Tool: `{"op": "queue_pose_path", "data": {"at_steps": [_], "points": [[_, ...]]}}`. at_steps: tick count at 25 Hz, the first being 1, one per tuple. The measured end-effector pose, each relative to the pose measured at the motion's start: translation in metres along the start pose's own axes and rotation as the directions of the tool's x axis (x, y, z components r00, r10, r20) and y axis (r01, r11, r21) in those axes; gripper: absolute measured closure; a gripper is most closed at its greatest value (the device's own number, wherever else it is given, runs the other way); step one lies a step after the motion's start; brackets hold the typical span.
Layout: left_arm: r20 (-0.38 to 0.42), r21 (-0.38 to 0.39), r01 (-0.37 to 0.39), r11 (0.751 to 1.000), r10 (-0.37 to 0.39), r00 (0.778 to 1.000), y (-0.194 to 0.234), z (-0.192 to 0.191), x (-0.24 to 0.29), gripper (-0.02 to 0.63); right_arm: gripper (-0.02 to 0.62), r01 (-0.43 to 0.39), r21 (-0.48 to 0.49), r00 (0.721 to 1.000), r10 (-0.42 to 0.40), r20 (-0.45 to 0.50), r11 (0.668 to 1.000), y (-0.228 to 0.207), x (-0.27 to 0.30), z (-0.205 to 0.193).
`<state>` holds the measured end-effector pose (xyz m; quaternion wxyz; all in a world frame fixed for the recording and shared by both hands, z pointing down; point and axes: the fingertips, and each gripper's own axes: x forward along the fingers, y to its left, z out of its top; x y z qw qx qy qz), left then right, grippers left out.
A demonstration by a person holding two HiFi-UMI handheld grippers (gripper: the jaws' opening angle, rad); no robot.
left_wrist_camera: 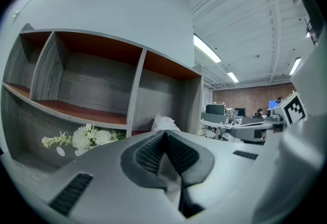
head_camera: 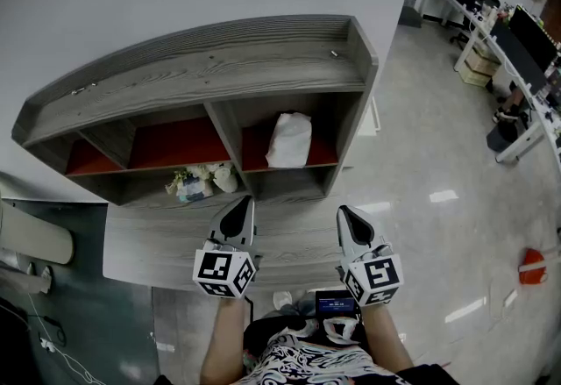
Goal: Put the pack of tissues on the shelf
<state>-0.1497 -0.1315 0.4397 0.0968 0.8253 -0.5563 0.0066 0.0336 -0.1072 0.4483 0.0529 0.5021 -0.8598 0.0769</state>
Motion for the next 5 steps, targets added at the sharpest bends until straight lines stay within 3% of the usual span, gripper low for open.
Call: {"op": "queue_pose_path", "data": {"at_steps": [5], "points": [[-0.002, -0.008, 0.002, 1.0, -0.002, 1.0, 0.0023, -0.0007, -0.0001, 0.598, 0.591, 0.007, 0.005, 1.0, -0.007, -0.002, 1.0, 0.0001, -0.0005, -0.0014]]}}
